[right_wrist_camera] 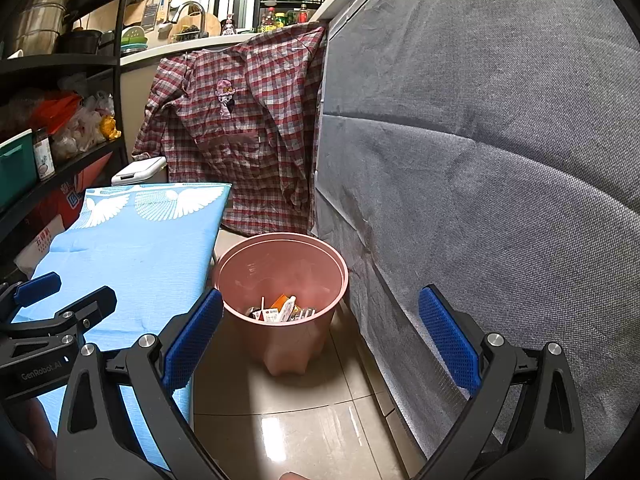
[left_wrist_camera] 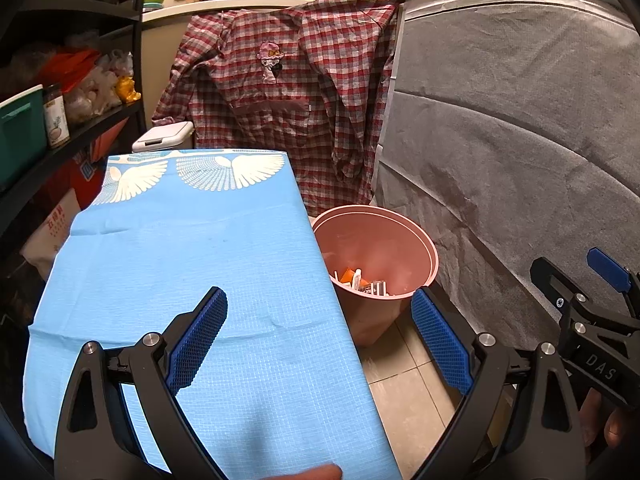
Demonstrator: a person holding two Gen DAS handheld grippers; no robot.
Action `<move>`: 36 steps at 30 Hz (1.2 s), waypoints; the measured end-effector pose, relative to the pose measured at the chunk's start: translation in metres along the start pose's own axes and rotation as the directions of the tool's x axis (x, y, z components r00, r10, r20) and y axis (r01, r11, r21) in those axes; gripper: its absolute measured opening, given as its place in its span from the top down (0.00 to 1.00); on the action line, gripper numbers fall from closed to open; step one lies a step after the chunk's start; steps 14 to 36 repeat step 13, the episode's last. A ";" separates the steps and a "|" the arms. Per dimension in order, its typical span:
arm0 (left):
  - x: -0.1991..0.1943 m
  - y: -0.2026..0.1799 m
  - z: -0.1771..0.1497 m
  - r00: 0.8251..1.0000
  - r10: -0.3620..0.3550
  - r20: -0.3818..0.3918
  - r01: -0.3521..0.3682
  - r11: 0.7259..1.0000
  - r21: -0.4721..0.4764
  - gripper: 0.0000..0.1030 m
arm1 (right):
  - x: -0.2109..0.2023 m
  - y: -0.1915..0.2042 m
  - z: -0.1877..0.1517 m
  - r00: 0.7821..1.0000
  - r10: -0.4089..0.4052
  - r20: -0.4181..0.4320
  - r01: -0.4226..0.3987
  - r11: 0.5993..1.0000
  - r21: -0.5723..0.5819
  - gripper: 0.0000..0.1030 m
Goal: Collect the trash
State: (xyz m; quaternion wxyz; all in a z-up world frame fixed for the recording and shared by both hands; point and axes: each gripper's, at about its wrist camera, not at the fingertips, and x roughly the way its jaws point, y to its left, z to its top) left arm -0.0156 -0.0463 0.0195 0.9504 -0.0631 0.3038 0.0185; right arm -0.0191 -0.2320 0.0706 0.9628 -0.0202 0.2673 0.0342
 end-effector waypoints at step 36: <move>0.002 0.002 0.000 1.000 -0.004 -0.016 0.003 1.000 -0.020 0.12 | 0.000 -0.002 0.001 1.000 0.000 0.000 0.000 1.000 0.003 0.06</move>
